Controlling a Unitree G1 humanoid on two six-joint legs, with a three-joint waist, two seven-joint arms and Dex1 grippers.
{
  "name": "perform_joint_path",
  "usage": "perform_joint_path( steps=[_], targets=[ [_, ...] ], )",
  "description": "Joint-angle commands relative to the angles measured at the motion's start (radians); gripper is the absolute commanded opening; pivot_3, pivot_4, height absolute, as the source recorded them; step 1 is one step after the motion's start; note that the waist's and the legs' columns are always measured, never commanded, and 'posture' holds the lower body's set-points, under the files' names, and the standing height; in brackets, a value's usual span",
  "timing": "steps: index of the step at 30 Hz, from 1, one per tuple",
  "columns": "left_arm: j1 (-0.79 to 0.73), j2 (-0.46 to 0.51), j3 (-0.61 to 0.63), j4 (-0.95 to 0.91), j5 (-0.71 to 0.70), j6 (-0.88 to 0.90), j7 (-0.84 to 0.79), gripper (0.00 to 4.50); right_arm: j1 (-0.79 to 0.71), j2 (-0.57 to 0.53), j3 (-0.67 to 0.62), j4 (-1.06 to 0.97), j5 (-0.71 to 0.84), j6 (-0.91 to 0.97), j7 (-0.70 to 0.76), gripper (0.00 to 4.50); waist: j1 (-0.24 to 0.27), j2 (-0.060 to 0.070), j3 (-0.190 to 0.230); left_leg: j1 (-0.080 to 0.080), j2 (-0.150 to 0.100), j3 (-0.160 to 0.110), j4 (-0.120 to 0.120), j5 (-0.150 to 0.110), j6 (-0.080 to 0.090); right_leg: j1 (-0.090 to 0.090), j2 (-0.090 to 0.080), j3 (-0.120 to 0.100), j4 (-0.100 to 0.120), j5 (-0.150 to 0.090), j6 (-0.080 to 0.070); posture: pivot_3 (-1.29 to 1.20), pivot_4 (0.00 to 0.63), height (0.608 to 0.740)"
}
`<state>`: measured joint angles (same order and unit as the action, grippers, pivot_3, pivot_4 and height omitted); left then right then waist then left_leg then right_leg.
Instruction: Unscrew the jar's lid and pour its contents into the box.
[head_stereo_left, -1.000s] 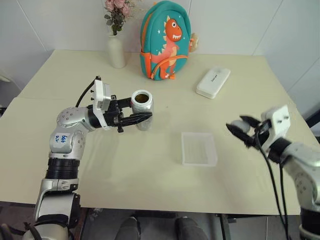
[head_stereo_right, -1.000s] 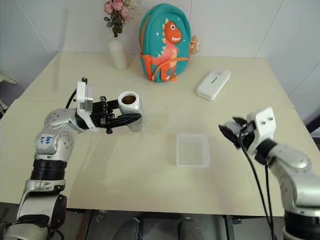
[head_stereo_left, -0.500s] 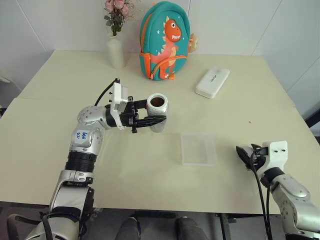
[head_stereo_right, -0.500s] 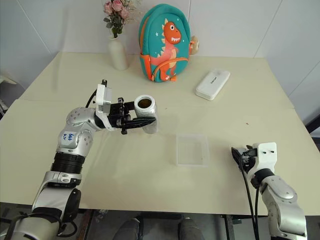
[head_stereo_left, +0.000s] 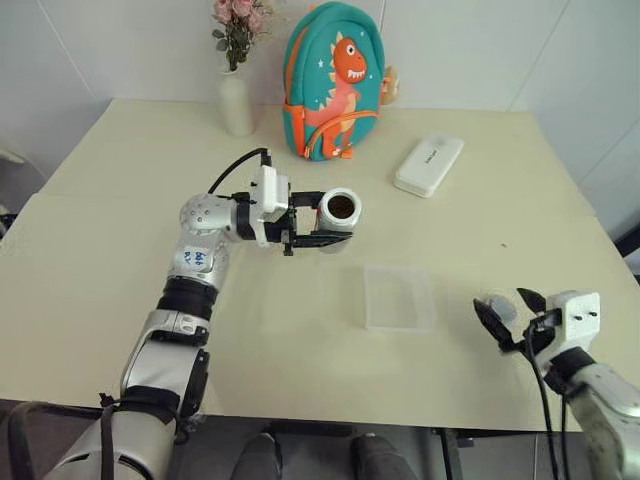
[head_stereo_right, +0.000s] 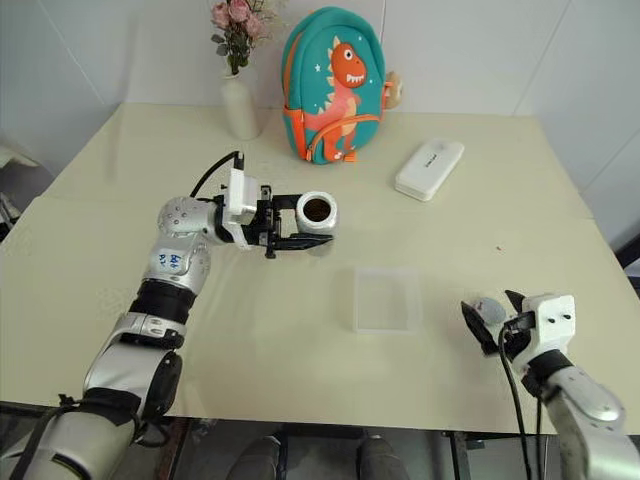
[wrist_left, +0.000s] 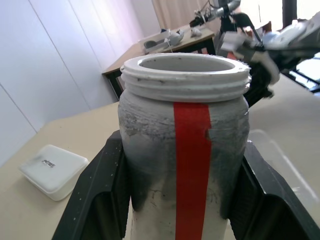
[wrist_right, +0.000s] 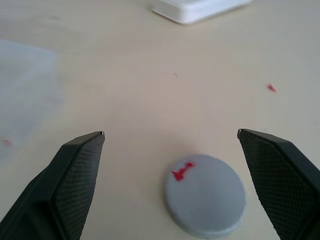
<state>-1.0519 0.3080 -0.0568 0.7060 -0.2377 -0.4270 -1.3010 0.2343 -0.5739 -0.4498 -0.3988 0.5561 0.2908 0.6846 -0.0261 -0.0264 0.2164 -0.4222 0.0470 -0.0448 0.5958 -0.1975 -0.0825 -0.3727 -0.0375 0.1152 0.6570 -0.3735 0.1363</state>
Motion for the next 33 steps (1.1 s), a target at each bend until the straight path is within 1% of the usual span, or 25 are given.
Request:
perform_joint_path(
  steps=[1,4,6,8,9,10,11,13,15,16,19,20,21,23,27,33],
  targets=[
    [-0.082,-0.036,-0.034,0.095,0.086,-0.237,0.030,2.05,0.046,-0.062,-0.075,-0.124,0.154,0.019,0.142,4.48,0.000,-0.001,0.000,0.000,0.000,0.000,0.000,0.000,0.000,0.001,0.000,0.000,-0.001,0.000,0.001,0.00,0.150,0.740],
    [-0.141,-0.050,-0.077,0.208,0.201,-0.436,0.104,2.05,0.050,-0.096,-0.092,-0.121,0.170,0.028,0.162,4.48,-0.003,-0.001,0.001,0.000,0.000,0.000,0.002,-0.001,0.001,0.005,0.000,0.001,-0.006,0.003,0.005,0.00,0.150,0.740],
    [-0.176,-0.047,-0.119,0.276,0.309,-0.569,0.193,2.05,0.035,-0.104,-0.092,-0.106,0.146,0.015,0.153,4.48,-0.004,-0.002,0.001,0.001,0.000,0.000,0.003,-0.001,0.003,0.006,0.000,0.002,-0.009,0.005,0.006,0.00,0.150,0.740],
    [-0.215,-0.055,-0.170,0.319,0.461,-0.691,0.343,2.05,0.001,-0.110,-0.097,-0.097,0.144,0.010,0.137,4.48,-0.004,-0.002,0.001,0.000,0.000,0.000,0.003,-0.002,0.003,0.006,0.000,0.002,-0.010,0.005,0.006,0.00,0.150,0.740],
    [-0.228,-0.056,-0.185,0.335,0.507,-0.723,0.396,2.05,-0.007,-0.110,-0.098,-0.097,0.145,0.011,0.134,4.48,-0.002,-0.002,0.001,0.000,0.000,0.001,0.003,-0.002,0.003,0.006,0.000,0.002,-0.011,0.006,0.006,0.00,0.150,0.740],
    [-0.247,-0.055,-0.214,0.331,0.610,-0.749,0.505,2.05,-0.017,-0.110,-0.100,-0.099,0.143,0.012,0.128,4.48,0.000,-0.002,0.001,0.000,0.000,0.001,0.003,-0.002,0.004,0.006,0.000,0.003,-0.011,0.006,0.007,0.00,0.150,0.740],
    [-0.263,-0.038,-0.252,0.309,0.745,-0.769,0.641,2.05,-0.018,-0.111,-0.100,-0.104,0.140,0.015,0.124,4.48,0.001,-0.003,0.001,-0.001,-0.001,0.001,0.003,-0.002,0.004,0.006,0.000,0.003,-0.012,0.006,0.007,0.00,0.150,0.740],
    [-0.291,-0.023,-0.308,0.293,0.929,-0.756,0.892,2.05,-0.017,-0.114,-0.103,-0.114,0.138,0.021,0.118,4.48,0.003,-0.003,0.001,-0.001,-0.001,0.001,0.003,-0.002,0.005,0.006,0.000,0.003,-0.013,0.006,0.007,0.00,0.150,0.740],
    [-0.331,-0.004,-0.421,0.245,1.164,-0.691,1.214,2.05,-0.009,-0.117,-0.114,-0.118,0.139,0.025,0.114,4.48,0.004,-0.003,0.002,-0.002,-0.001,0.001,0.003,-0.003,0.005,0.005,0.000,0.003,-0.014,0.006,0.008,0.00,0.150,0.740],
    [-0.350,0.002,-0.476,0.230,1.257,-0.668,1.344,2.05,-0.005,-0.119,-0.118,-0.117,0.138,0.025,0.113,4.48,0.005,-0.003,0.002,-0.003,-0.001,0.001,0.003,-0.003,0.005,0.005,0.000,0.003,-0.015,0.006,0.008,0.00,0.150,0.740],
    [-0.396,0.001,-0.610,0.224,1.435,-0.584,1.631,2.05,-0.001,-0.125,-0.122,-0.117,0.141,0.027,0.112,4.48,0.013,-0.003,0.002,-0.004,-0.002,0.001,0.003,-0.004,0.006,0.005,-0.001,0.003,-0.015,0.005,0.008,0.00,0.150,0.740],
    [-0.411,-0.002,-0.667,0.202,1.511,-0.525,1.731,2.05,-0.006,-0.128,-0.121,-0.117,0.142,0.030,0.110,4.48,0.014,-0.003,0.002,-0.004,-0.002,0.002,0.003,-0.004,0.006,0.005,-0.001,0.003,-0.015,0.005,0.008,0.00,0.150,0.740],
    [-0.421,-0.010,-0.714,0.184,1.574,-0.456,1.779,2.05,-0.012,-0.133,-0.120,-0.116,0.142,0.033,0.108,4.48,0.016,-0.003,0.002,-0.004,-0.002,0.002,0.003,-0.004,0.006,0.004,-0.001,0.003,-0.015,0.005,0.008,0.00,0.150,0.740],
    [-0.437,-0.021,-0.776,0.184,1.636,-0.374,1.840,2.05,-0.018,-0.140,-0.119,-0.114,0.142,0.038,0.104,4.48,0.022,-0.003,0.002,-0.004,-0.002,0.002,0.003,-0.004,0.006,0.003,-0.001,0.003,-0.014,0.005,0.008,0.00,0.150,0.740],
    [-0.450,-0.023,-0.846,0.103,1.659,-0.385,1.815,2.05,-0.037,-0.142,-0.097,-0.110,0.132,0.045,0.094,4.48,0.026,-0.003,0.002,-0.004,-0.002,0.004,0.001,-0.004,0.005,0.002,-0.001,0.004,-0.014,0.005,0.008,0.00,0.150,0.740],
    [-0.451,0.019,-0.918,-0.026,1.786,-0.225,1.918,2.05,-0.061,-0.135,-0.067,-0.111,0.124,0.055,0.076,4.48,0.027,-0.003,0.002,-0.004,-0.002,0.006,0.001,-0.003,0.004,0.001,-0.001,0.006,-0.013,0.005,0.008,0.00,0.150,0.740]
  ],
)
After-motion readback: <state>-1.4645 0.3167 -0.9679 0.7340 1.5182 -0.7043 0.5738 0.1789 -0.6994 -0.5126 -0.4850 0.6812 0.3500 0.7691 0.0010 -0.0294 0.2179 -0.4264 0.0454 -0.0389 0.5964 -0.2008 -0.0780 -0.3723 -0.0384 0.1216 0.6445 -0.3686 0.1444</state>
